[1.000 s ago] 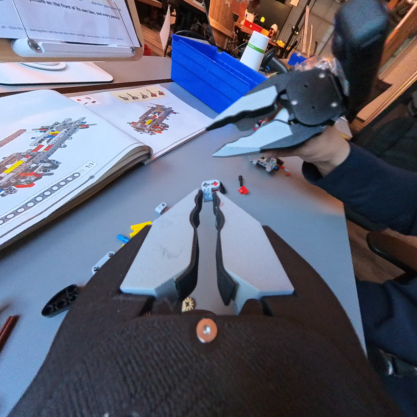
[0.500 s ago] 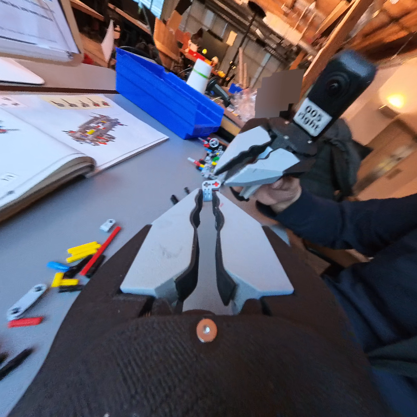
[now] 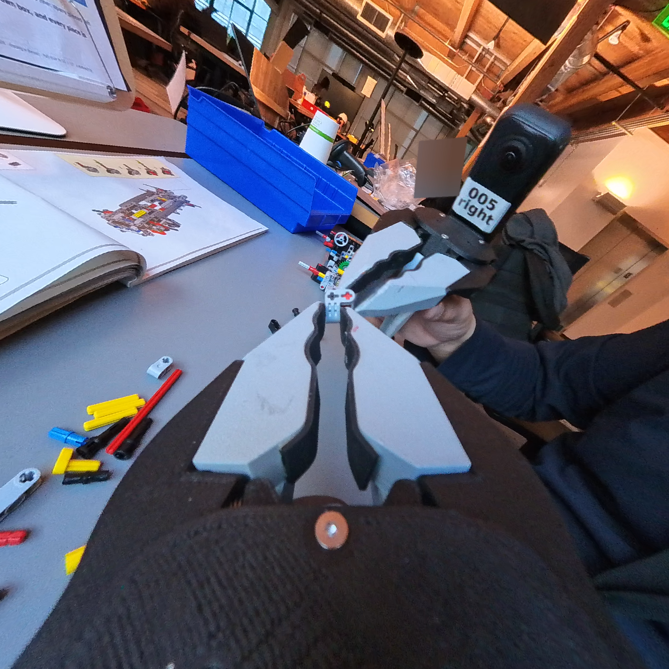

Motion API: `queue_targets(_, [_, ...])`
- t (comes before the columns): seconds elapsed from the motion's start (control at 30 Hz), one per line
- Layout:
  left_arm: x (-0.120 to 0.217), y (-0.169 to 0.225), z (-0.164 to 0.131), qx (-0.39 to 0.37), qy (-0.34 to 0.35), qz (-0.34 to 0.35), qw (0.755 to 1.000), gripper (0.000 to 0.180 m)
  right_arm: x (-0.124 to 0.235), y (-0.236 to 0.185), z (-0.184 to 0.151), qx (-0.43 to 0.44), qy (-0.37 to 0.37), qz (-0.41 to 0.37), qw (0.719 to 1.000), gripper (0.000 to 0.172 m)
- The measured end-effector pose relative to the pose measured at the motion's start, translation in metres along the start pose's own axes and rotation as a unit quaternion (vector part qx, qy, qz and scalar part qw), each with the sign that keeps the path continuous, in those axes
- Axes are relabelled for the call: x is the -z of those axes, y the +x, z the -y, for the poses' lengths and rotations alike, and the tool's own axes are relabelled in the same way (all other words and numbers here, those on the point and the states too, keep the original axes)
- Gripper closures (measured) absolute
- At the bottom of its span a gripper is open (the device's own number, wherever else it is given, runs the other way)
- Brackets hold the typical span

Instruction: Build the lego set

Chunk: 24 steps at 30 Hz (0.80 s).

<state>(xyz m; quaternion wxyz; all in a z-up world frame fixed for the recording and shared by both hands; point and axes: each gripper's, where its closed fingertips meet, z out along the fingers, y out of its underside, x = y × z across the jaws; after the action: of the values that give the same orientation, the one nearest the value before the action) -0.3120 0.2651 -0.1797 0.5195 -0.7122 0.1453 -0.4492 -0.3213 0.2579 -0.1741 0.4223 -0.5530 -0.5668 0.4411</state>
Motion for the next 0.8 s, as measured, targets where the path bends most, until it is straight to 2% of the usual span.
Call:
queue_targets(0.2, [-0.002, 0.000, 0.000, -0.015, 0.001, 0.012, 1.000, 0.174, 0.002, 0.001, 0.001, 0.025, 0.006, -0.015, 1.000, 0.172])
queue_targets(0.33, [-0.003, 0.005, 0.002, 0.010, 0.017, -0.007, 1.000, 0.174, 0.005, -0.001, 0.005, 0.015, 0.027, -0.003, 1.000, 0.172])
queue_targets(0.43, [-0.005, -0.005, -0.011, -0.042, -0.024, 0.049, 0.998, 0.175, 0.002, 0.001, -0.012, 0.080, -0.045, -0.025, 0.995, 0.172])
queue_targets(0.53, [-0.006, -0.005, -0.013, -0.104, -0.043, 0.090, 0.990, 0.175, 0.003, 0.000, -0.018, 0.097, -0.104, 0.006, 0.990, 0.172])
queue_targets(0.63, [-0.004, -0.011, -0.019, -0.188, -0.085, 0.144, 0.968, 0.176, 0.000, -0.001, -0.029, 0.128, -0.155, 0.023, 0.979, 0.172])
queue_targets(0.73, [-0.003, -0.018, -0.030, -0.190, -0.106, 0.148, 0.965, 0.176, -0.005, 0.000, -0.042, 0.125, -0.180, 0.042, 0.975, 0.172])
queue_targets(0.8, [-0.003, -0.026, -0.043, -0.204, -0.146, 0.162, 0.954, 0.176, -0.010, 0.000, -0.056, 0.127, -0.199, 0.046, 0.971, 0.172])
